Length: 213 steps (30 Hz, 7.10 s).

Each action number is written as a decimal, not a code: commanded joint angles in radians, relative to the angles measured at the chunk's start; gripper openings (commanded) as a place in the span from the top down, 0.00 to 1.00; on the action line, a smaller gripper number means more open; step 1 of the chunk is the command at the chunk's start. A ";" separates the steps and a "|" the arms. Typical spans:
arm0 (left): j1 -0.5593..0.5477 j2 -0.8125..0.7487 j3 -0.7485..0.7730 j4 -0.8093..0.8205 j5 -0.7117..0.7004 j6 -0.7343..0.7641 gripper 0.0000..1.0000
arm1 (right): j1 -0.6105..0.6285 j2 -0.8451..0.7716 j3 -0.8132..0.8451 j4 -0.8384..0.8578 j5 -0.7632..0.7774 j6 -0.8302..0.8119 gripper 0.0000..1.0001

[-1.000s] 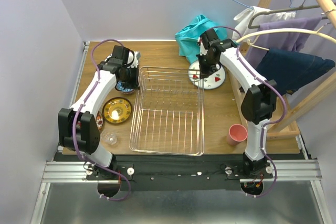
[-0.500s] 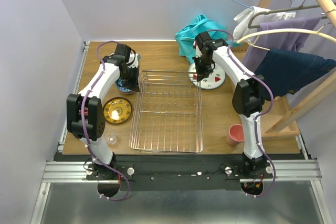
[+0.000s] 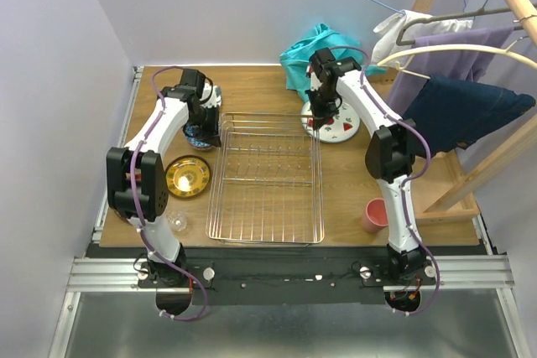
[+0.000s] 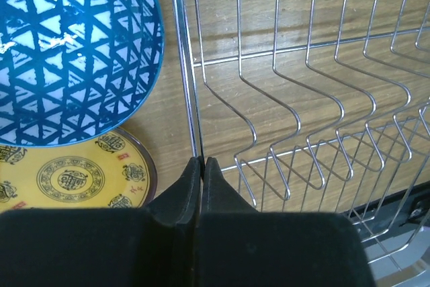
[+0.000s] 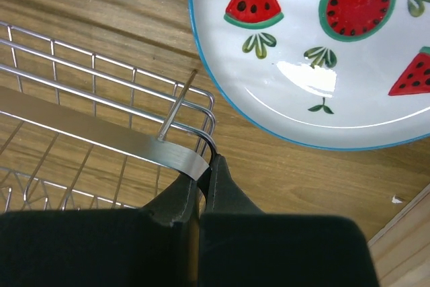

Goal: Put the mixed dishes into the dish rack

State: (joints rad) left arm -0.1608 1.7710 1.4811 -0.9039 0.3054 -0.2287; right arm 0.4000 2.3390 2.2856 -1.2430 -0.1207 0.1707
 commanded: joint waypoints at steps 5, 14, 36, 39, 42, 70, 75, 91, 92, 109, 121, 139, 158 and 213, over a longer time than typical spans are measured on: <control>-0.023 -0.047 0.007 0.148 0.284 -0.001 1.00 | 0.057 0.025 0.052 0.284 -0.309 0.115 0.99; -0.022 -0.052 -0.035 0.183 0.247 0.002 0.75 | 0.059 0.101 0.121 0.312 -0.323 0.119 0.99; -0.022 -0.249 -0.235 0.103 0.106 0.017 0.26 | 0.053 -0.262 -0.382 0.230 -0.180 0.069 0.34; -0.022 -0.248 -0.263 0.137 0.089 0.014 0.29 | 0.053 -0.245 -0.377 0.247 -0.159 0.082 0.35; -0.023 -0.243 -0.248 0.126 0.061 0.031 0.27 | 0.053 -0.218 -0.305 0.214 -0.129 0.073 0.35; -0.054 -0.344 -0.265 -0.009 0.153 0.023 1.00 | 0.051 -0.411 -0.486 0.134 -0.185 0.046 0.99; -0.097 -0.298 -0.118 -0.066 0.221 0.031 1.00 | 0.072 -0.426 -0.422 0.102 -0.160 0.016 1.00; -0.086 -0.208 -0.107 -0.024 0.297 -0.007 1.00 | 0.102 -0.322 -0.184 0.099 -0.238 0.001 0.99; -0.085 -0.199 -0.111 -0.017 0.296 -0.012 1.00 | 0.102 -0.310 -0.178 0.099 -0.235 0.000 0.99; -0.049 -0.061 0.001 -0.018 0.248 0.002 1.00 | 0.119 -0.121 -0.051 0.117 -0.261 0.012 1.00; -0.019 0.041 0.102 0.016 0.150 0.020 0.81 | 0.094 0.040 0.064 0.140 -0.263 0.012 0.99; -0.010 -0.045 0.177 0.011 0.052 0.118 0.25 | 0.085 -0.153 -0.054 0.142 -0.186 -0.042 0.25; 0.053 -0.145 0.217 -0.094 0.014 0.280 0.22 | 0.083 -0.305 -0.205 0.145 -0.115 -0.161 0.22; 0.236 -0.858 -0.619 -0.521 -0.052 1.507 1.00 | 0.085 -0.330 -0.203 0.179 -0.209 -0.261 0.20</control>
State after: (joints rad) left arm 0.0761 0.9867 0.7692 -1.3228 0.2981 1.2823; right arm 0.4808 2.0014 2.0045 -1.0710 -0.3443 -0.1093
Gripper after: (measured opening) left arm 0.013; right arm 0.803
